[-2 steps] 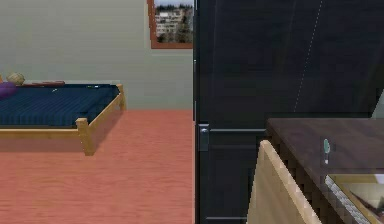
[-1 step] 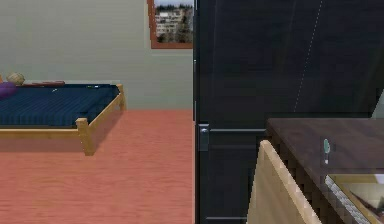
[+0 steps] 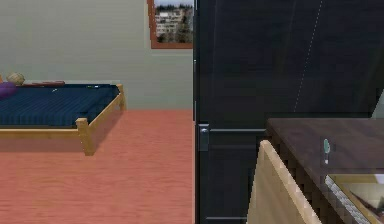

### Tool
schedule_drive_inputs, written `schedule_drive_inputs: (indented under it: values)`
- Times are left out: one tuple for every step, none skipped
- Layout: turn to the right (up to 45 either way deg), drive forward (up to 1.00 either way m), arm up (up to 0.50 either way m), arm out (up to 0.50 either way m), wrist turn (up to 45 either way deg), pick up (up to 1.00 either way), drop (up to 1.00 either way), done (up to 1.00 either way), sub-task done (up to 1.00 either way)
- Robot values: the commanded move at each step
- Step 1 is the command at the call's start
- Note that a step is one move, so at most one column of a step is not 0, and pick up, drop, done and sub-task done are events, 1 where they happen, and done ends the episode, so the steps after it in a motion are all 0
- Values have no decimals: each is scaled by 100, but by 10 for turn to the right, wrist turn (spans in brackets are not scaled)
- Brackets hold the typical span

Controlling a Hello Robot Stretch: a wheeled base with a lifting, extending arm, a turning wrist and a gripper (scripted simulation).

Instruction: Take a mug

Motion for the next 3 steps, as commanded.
schedule_drive_inputs:
  values:
    - [0, 0, 0, 34, 0, 0, 0, 0, 0]
    - [0, 0, 0, 0, 450, 0, 0, 0, 0]
    - [0, 0, 0, 0, 450, 0, 0, 0, 0]
